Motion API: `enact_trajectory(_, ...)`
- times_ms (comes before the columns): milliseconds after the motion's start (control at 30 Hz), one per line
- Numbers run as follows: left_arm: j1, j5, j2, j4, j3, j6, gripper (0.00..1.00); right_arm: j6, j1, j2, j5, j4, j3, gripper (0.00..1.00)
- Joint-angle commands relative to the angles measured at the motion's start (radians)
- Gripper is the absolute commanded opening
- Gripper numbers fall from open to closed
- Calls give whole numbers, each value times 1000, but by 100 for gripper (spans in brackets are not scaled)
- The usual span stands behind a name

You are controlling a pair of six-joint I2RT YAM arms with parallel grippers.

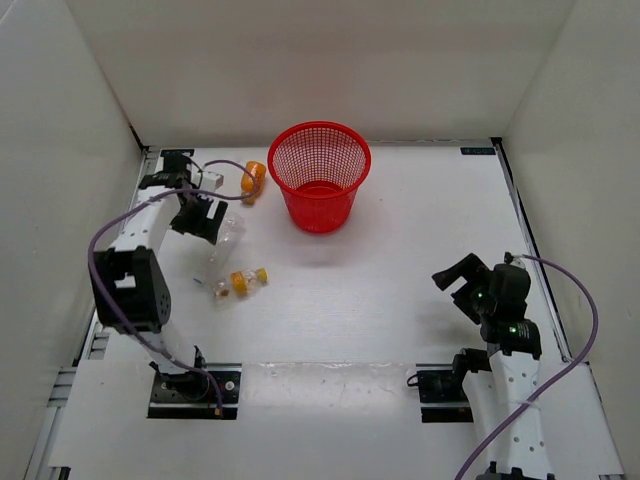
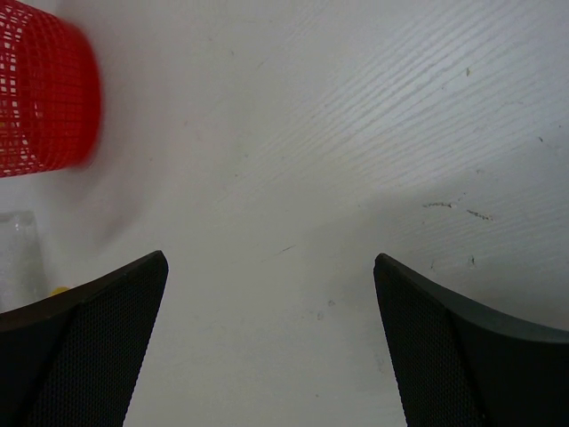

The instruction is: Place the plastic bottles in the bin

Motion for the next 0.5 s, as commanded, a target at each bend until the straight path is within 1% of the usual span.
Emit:
enact_trajectory(0,-95,-26,29,-5,33,-35,100,-40,3,0,-10,41,49,100)
enact_trajectory(100,-113,-33,122,-12,85,-24,100,-40,3,-18,19,32,40,100)
enact_trajectory(133,-114,-19,182,-24,138,-24,100,-40,3,-18,28,32,40,100)
enact_trajectory(267,-114,23,305,-55,252,-45,100,-30,3,-9,59,32,31,100)
enact_trajectory(367,-114,-14,359,-38,263,-67,100,-30,3,44,59,43,54,100)
enact_trajectory(433,-92,-29,368,-12,222,-88,100,-39,3,66,59,43,81,100)
enact_trajectory(467,-92,-29,357,6,188,-88,94,-39,3,78,59,43,91,100)
